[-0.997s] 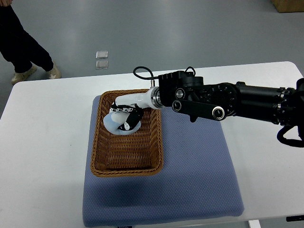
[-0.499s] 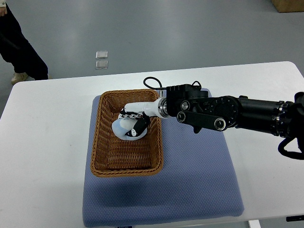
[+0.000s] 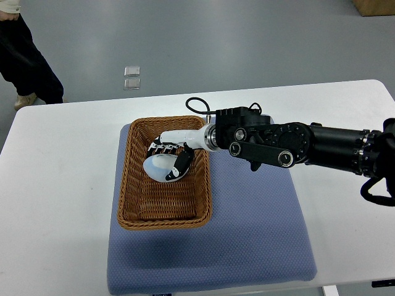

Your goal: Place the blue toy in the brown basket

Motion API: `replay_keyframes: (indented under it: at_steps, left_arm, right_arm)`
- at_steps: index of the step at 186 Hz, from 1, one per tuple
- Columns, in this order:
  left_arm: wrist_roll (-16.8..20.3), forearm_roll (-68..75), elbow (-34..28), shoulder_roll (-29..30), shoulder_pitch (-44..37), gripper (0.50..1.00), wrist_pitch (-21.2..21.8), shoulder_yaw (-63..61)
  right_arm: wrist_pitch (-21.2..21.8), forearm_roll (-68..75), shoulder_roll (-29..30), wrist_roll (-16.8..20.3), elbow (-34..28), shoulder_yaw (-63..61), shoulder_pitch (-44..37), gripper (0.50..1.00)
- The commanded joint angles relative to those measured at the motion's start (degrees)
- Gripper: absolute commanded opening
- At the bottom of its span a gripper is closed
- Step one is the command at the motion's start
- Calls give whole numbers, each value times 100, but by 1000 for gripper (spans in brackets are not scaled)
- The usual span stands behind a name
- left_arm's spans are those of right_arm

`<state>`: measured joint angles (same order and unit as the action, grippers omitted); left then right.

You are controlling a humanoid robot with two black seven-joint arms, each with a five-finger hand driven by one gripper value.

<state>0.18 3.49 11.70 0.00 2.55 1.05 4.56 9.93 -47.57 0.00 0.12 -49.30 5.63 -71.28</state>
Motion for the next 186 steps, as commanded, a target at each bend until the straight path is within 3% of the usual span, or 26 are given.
replay_keyframes:
  at_steps: [1,61,95,136,186]
  left_arm:
    - [0,-7,-1,0,0,1000,9,1]
    - [0,-7,-1,0,-9,1000,9,1]
    - [0,-7,-1,0,-9,1000,9,1]
    - [0,2,8,0,-9,1000,9,1]
    - [0,2,34,0,-9,1000,9,1]
  right_arm:
    - [26,3,0,-3,-1,-141,-27,811]
    - [44,90,0,-38,-1,-713,-167,823]
    - [17,99,-123,-65,-1,-1794,-44,840]
    - [-27,898,-844,-398,-1,-3709,948,844]
    - [-18,2156,-791,-495,219,-5880,2346,872]
